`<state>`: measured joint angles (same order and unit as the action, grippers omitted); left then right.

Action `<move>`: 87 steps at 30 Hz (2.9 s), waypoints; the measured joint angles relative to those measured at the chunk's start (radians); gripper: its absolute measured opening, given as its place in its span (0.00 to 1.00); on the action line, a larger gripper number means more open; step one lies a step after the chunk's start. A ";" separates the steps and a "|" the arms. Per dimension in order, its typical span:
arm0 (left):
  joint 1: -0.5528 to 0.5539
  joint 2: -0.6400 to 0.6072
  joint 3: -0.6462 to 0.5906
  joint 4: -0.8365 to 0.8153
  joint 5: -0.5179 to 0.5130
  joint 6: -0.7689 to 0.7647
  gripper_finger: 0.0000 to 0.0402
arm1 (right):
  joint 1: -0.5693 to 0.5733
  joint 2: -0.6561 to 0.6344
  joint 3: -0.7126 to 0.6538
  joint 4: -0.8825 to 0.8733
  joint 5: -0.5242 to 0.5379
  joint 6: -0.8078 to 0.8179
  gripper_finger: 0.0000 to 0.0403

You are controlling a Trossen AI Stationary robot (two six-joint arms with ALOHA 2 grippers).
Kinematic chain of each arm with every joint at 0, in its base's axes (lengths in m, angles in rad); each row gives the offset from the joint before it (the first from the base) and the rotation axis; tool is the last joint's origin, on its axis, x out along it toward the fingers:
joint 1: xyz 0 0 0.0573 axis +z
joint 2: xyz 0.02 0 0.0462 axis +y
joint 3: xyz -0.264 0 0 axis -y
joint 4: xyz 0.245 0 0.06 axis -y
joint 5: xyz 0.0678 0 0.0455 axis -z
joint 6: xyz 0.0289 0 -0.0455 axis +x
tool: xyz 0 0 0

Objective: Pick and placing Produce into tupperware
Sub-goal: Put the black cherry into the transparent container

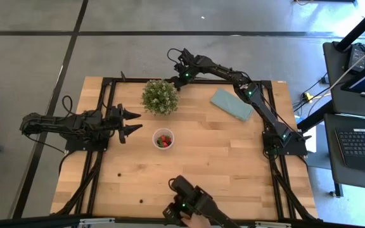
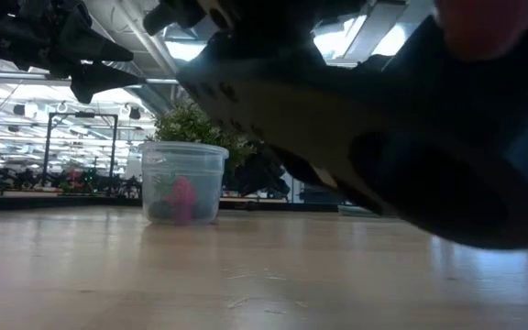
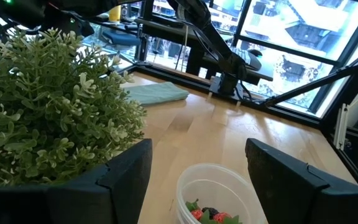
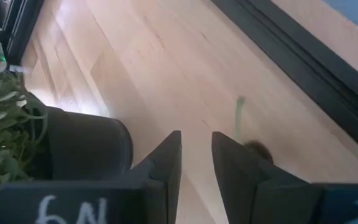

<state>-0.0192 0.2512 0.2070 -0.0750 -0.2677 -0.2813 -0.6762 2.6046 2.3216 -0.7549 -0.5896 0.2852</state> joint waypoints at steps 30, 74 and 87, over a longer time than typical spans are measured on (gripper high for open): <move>0.000 0.000 0.001 0.000 0.000 -0.005 0.62 | 0.013 -0.001 0.034 -0.069 0.144 -0.258 0.63; 0.000 0.000 0.001 0.001 -0.004 -0.005 0.62 | 0.067 -0.050 0.035 -0.298 0.477 -0.712 0.64; 0.000 0.000 0.001 0.000 -0.004 -0.027 0.62 | 0.095 -0.050 0.035 -0.294 0.486 -1.111 0.64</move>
<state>-0.0193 0.2508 0.2077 -0.0746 -0.2716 -0.3080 -0.5814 2.5546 2.3562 -1.0492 -0.1036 -0.8258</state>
